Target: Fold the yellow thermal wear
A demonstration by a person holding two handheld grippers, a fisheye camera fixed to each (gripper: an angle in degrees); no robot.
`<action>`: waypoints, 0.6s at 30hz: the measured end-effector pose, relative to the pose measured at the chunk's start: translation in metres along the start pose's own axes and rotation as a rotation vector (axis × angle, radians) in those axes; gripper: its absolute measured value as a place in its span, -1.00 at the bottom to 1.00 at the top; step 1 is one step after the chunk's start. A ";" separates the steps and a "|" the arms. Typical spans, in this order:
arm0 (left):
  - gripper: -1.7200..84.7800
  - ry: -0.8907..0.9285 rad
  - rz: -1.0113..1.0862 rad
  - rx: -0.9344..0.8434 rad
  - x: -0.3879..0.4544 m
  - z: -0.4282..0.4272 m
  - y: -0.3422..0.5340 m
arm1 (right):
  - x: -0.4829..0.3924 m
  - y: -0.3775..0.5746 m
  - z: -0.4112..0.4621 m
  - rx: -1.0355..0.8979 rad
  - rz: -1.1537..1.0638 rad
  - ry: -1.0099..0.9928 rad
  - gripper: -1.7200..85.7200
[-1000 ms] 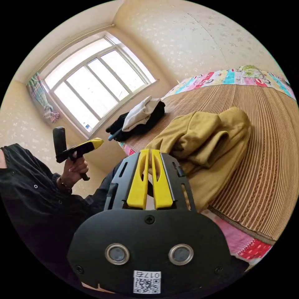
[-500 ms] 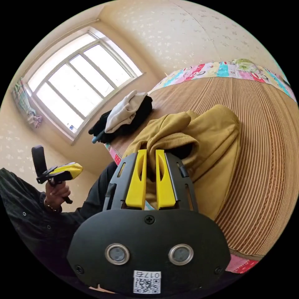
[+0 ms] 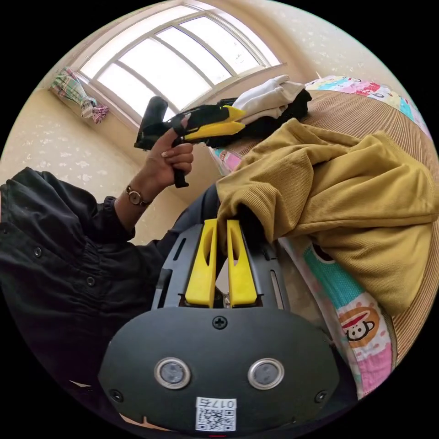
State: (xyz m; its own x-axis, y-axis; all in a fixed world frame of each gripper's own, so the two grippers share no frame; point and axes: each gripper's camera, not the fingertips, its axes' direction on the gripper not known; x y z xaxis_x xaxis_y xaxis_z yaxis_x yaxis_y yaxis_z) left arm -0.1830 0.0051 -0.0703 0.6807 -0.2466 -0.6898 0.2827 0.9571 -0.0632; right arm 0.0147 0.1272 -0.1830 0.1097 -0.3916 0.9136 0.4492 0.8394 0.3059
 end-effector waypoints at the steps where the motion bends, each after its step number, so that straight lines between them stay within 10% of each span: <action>1: -0.65 -0.053 -0.031 -0.018 -0.013 0.010 -0.005 | 0.004 -0.002 -0.014 0.020 0.005 -0.001 -0.91; 13: -0.84 0.095 -0.078 -0.242 -0.066 0.034 0.044 | 0.006 0.020 -0.083 0.148 0.146 -0.032 -0.91; 18: -0.94 0.645 0.205 0.196 -0.073 -0.091 0.038 | -0.001 0.030 -0.128 0.268 0.107 -0.106 -0.92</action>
State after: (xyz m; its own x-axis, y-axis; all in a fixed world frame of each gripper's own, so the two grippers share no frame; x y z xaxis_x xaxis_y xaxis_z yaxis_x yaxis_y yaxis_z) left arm -0.2836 0.0734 -0.0880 0.2141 0.1332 -0.9677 0.3491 0.9148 0.2031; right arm 0.1416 0.1041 -0.2087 0.0443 -0.2656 0.9631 0.1885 0.9489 0.2530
